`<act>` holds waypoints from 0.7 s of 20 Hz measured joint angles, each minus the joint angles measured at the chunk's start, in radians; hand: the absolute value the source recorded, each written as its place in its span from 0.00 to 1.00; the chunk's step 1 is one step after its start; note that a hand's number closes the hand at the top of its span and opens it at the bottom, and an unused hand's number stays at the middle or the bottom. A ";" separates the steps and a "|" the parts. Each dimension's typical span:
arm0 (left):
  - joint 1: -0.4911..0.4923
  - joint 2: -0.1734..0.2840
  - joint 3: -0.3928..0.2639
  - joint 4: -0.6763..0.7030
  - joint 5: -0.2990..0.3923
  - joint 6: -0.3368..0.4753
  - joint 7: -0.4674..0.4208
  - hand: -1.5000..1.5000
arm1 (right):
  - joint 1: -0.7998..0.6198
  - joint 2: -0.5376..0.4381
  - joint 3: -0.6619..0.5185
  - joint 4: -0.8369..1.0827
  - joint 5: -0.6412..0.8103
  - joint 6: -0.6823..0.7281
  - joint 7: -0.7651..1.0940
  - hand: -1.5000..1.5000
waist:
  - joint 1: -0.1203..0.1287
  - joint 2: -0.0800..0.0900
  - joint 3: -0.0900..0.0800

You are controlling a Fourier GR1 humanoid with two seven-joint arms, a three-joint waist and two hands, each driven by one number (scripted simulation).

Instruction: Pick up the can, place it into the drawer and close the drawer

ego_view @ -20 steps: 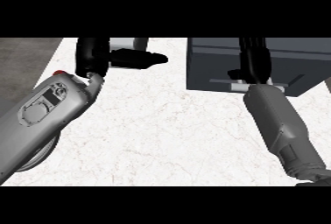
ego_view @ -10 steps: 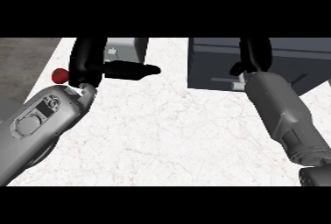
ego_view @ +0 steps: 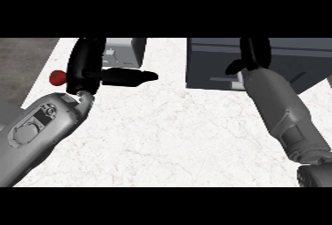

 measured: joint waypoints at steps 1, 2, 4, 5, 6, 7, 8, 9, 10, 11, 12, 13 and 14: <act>0.008 0.006 0.006 -0.005 0.001 -0.001 -0.002 0.00 | 0.001 0.002 -0.018 -0.004 -0.021 0.007 -0.025 0.00 | 0.000 0.001 0.000; 0.016 0.007 0.007 -0.008 0.000 -0.002 -0.007 0.00 | -0.001 0.004 -0.037 -0.008 -0.044 0.023 -0.050 0.00 | -0.002 0.001 0.001; 0.027 0.006 0.013 -0.002 -0.001 -0.004 -0.014 0.00 | -0.013 0.020 -0.074 -0.018 -0.094 0.052 -0.094 0.00 | -0.008 0.001 0.001; 0.033 0.004 0.014 0.000 -0.004 -0.003 -0.017 0.00 | -0.015 0.027 -0.096 -0.023 -0.121 0.068 -0.118 0.00 | -0.010 0.001 0.001; 0.035 0.004 0.015 -0.001 -0.007 -0.002 -0.017 0.00 | -0.019 0.031 -0.115 -0.024 -0.145 0.083 -0.136 0.00 | -0.010 0.002 0.001; 0.039 0.010 0.018 -0.001 -0.008 -0.006 -0.018 0.00 | -0.027 0.038 -0.137 -0.027 -0.173 0.102 -0.149 0.00 | -0.010 0.001 0.002; 0.040 0.010 0.022 0.002 -0.007 -0.010 -0.019 0.00 | -0.040 0.045 -0.159 -0.031 -0.201 0.123 -0.159 0.00 | -0.013 0.002 0.002; 0.047 0.010 0.025 -0.002 -0.007 -0.011 -0.021 0.00 | -0.047 0.054 -0.182 -0.034 -0.230 0.143 -0.169 0.00 | -0.014 0.000 0.002; 0.058 0.012 0.028 -0.006 -0.008 -0.010 -0.027 0.00 | -0.054 0.059 -0.205 -0.037 -0.259 0.164 -0.176 0.00 | -0.015 -0.001 0.003; 0.065 0.011 0.027 -0.010 -0.011 -0.006 -0.024 0.00 | -0.058 0.065 -0.226 -0.039 -0.285 0.183 -0.186 0.00 | -0.016 -0.002 0.003; 0.069 0.015 0.033 -0.014 -0.012 -0.008 -0.025 0.00 | -0.062 0.069 -0.242 -0.039 -0.305 0.195 -0.194 0.00 | -0.018 -0.002 0.003; 0.076 0.014 0.031 -0.025 -0.017 -0.001 -0.020 0.00 | -0.062 0.068 -0.258 -0.037 -0.324 0.212 -0.206 0.00 | -0.017 -0.002 0.003; 0.085 0.020 0.037 -0.032 -0.017 -0.007 -0.020 0.00 | -0.065 0.068 -0.267 -0.034 -0.336 0.218 -0.210 0.00 | -0.017 -0.001 0.003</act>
